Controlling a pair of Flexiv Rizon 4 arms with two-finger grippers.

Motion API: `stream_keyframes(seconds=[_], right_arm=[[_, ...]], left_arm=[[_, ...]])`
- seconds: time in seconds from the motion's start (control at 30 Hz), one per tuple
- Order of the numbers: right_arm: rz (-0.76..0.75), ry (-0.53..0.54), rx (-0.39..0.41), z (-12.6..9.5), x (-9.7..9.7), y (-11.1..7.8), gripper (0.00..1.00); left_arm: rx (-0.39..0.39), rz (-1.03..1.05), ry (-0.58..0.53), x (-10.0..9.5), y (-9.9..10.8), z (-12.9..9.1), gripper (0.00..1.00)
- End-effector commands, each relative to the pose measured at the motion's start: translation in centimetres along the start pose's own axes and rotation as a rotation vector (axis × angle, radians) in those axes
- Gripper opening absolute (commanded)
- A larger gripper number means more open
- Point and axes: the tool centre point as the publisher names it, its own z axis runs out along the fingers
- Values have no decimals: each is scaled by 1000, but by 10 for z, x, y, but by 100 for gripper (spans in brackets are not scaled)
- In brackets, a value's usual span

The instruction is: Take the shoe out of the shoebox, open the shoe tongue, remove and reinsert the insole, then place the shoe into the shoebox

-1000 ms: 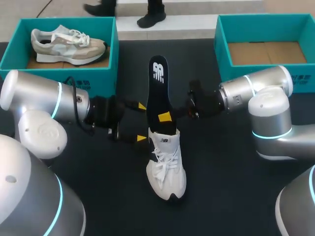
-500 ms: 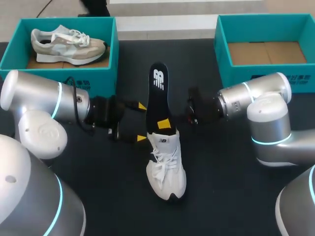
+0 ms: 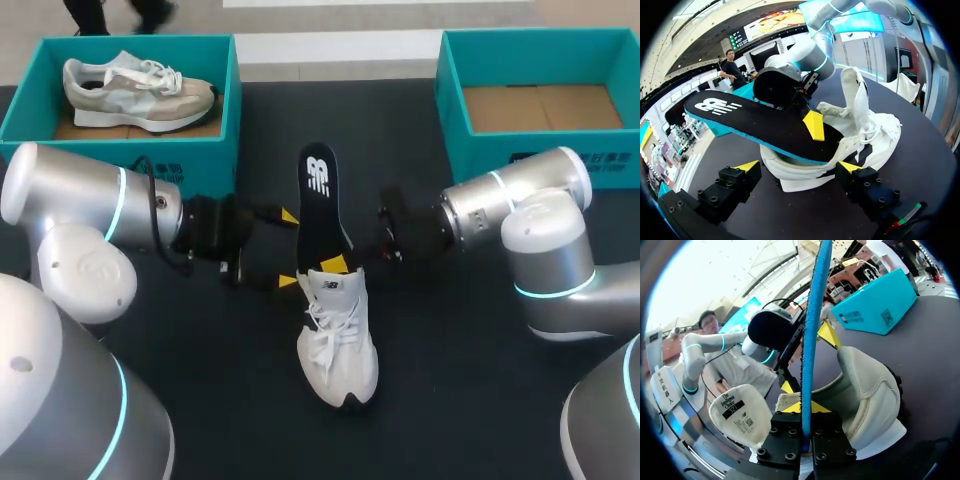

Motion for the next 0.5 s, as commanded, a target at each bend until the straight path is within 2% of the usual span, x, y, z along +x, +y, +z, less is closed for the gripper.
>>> stream_keyframes(seconds=[0.03,0.1,0.23,0.27,0.5], right_arm=[[1,-15,-2,0,1,0,0],[-9,-28,-5,-1,1,4,0],[-30,-38,-12,-4,1,10,24],[-32,-39,-13,-4,1,10,27],[-44,-55,-5,-9,4,17,28]], left_arm=[[-3,0,0,1,0,0,100],[-3,0,0,1,0,0,100],[-3,0,0,1,0,0,100],[-3,0,0,1,0,0,100],[-3,0,0,1,0,0,100]])
